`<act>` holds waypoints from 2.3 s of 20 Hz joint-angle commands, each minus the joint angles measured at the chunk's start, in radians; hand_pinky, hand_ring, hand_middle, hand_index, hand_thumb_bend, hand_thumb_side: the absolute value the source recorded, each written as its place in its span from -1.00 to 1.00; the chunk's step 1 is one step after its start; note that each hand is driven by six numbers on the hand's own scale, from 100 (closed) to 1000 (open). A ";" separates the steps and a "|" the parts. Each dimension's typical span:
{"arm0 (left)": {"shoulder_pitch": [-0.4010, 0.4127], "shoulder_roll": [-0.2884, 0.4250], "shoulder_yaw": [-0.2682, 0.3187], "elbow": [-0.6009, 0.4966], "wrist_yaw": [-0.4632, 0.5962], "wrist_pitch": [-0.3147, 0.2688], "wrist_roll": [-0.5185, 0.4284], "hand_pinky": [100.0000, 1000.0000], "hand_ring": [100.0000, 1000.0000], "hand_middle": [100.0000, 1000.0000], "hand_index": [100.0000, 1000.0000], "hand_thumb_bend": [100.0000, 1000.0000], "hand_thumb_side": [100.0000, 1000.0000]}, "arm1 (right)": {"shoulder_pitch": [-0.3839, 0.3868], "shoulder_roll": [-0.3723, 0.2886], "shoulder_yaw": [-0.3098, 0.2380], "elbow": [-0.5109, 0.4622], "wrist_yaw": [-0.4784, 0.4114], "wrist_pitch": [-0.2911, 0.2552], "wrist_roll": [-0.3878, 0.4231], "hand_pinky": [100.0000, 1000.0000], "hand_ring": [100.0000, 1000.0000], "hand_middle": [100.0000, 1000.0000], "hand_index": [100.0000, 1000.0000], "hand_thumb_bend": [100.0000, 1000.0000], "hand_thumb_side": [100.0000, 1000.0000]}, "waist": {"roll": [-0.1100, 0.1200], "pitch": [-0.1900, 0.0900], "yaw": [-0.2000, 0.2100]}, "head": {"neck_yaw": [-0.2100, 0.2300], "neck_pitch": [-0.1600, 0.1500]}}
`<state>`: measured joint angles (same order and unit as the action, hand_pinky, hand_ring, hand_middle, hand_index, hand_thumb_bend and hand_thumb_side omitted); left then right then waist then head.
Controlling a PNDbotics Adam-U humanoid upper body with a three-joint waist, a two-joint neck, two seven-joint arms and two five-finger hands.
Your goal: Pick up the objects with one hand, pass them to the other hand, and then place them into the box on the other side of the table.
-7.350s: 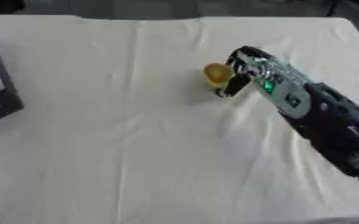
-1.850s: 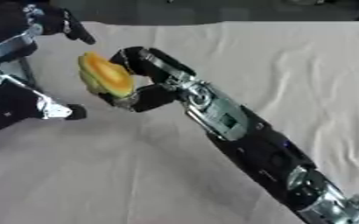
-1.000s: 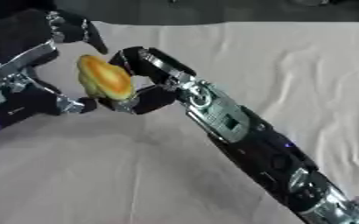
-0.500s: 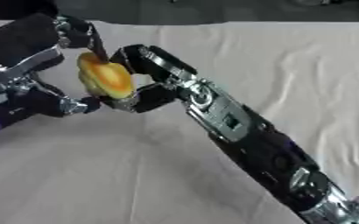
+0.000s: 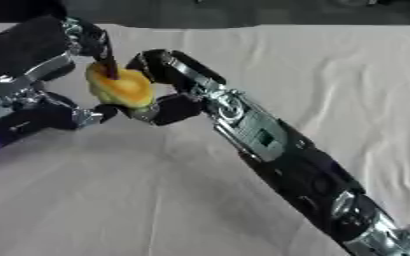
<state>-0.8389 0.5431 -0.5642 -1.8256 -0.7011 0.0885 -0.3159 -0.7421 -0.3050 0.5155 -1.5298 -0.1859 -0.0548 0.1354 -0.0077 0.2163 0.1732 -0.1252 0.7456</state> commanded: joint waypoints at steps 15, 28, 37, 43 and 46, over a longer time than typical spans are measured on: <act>-0.006 -0.001 0.025 -0.003 -0.059 -0.001 0.048 0.29 -0.17 -0.44 -0.37 -0.33 -1.00 | -0.021 -0.034 -0.017 -0.053 0.087 -0.008 0.065 0.42 0.09 0.06 0.45 0.16 -0.60 | -0.003 -0.005 -0.004 | 0.007 -0.007; 0.039 0.039 0.086 -0.030 -0.050 0.033 0.123 0.28 -0.21 -0.50 -0.42 -0.39 -1.00 | -0.016 -0.066 -0.045 -0.049 0.126 -0.036 0.120 0.47 0.20 0.20 0.64 0.49 -0.38 | -0.004 -0.007 -0.008 | 0.005 -0.006; 0.121 0.104 0.153 -0.094 0.010 0.086 0.192 0.29 -0.26 -0.57 -0.48 -0.50 -1.00 | -0.005 -0.097 -0.067 -0.056 0.129 -0.023 0.079 0.46 0.18 0.19 0.61 0.34 -0.44 | -0.003 -0.004 -0.007 | 0.001 -0.001; 0.211 0.169 0.246 -0.138 0.111 0.169 0.295 0.30 -0.29 -0.63 -0.53 -0.59 -1.00 | 0.009 -0.118 -0.089 -0.065 0.114 0.010 0.006 0.45 0.16 0.16 0.60 0.24 -0.36 | -0.003 -0.003 -0.006 | 0.006 0.011; 0.259 0.197 0.302 -0.144 0.169 0.210 0.357 0.30 -0.31 -0.65 -0.54 -0.64 -1.00 | 0.019 -0.133 -0.110 -0.079 0.107 0.023 -0.041 0.45 0.15 0.15 0.58 0.20 -0.39 | -0.007 -0.004 -0.007 | 0.004 0.010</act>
<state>-0.5734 0.6995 -0.3008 -1.9507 -0.5569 0.2832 0.0139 -0.7106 -0.4119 0.4253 -1.5814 -0.0719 -0.0359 0.1151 -0.0079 0.2163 0.1659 -0.1217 0.7541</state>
